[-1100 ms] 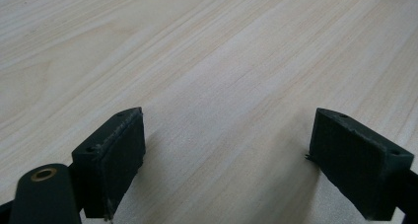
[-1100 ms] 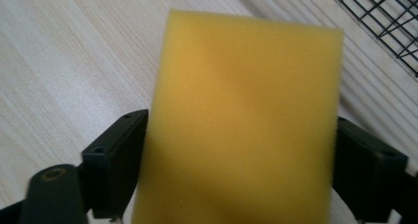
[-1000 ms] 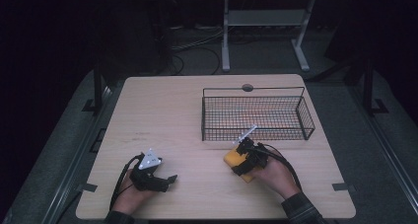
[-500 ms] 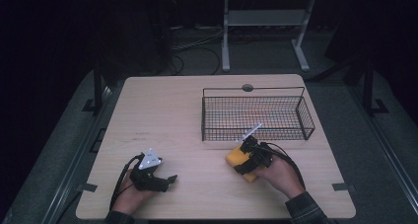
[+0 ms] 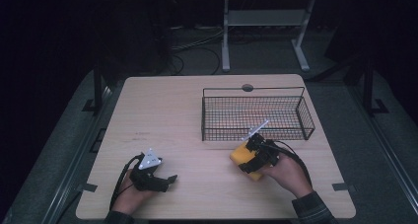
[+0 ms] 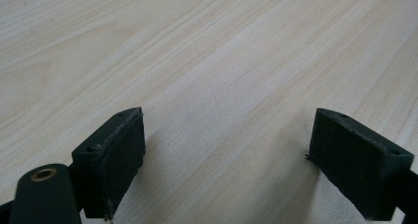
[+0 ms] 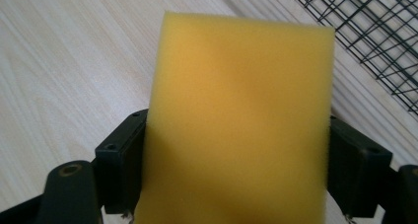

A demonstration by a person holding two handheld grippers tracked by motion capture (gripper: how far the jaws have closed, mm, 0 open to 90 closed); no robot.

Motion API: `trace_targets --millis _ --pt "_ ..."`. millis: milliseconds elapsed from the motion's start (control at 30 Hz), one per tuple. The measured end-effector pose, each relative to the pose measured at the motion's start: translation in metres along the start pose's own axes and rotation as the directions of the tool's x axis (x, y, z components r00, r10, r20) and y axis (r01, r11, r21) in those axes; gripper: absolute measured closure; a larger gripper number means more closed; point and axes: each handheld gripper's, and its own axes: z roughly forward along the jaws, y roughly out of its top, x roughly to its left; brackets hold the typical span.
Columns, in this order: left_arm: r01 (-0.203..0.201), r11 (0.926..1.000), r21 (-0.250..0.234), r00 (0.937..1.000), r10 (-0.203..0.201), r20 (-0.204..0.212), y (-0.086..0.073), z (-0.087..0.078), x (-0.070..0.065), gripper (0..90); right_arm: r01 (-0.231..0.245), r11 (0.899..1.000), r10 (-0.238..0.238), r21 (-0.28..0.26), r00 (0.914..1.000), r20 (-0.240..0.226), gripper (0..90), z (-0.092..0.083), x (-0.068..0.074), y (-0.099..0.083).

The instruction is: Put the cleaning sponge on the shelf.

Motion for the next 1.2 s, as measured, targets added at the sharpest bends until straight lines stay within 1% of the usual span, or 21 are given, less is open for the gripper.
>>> trace_targets --millis 400,633,933,1200 --pt "-0.001 1.0000 0.000 1.0000 0.001 -0.001 0.000 0.000 0.000 13.0 -0.007 1.000 0.007 0.006 0.9999 0.014 21.5 -0.017 -0.005 -0.005" --pt "-0.001 1.0000 0.000 1.0000 0.001 -0.001 0.000 0.000 0.000 13.0 -0.017 1.000 0.017 -0.007 0.9996 0.021 21.5 -0.029 -0.010 -0.008" --pt "0.000 1.0000 -0.001 1.0000 0.000 -0.001 0.000 0.000 0.000 13.1 -0.032 0.999 0.033 -0.020 0.9986 0.042 21.6 -0.044 -0.016 -0.011" --pt "0.002 1.0000 -0.003 1.0000 -0.002 -0.001 0.000 0.000 0.000 13.0 -0.037 0.999 0.039 -0.036 0.9977 0.055 21.6 -0.057 -0.021 -0.011"
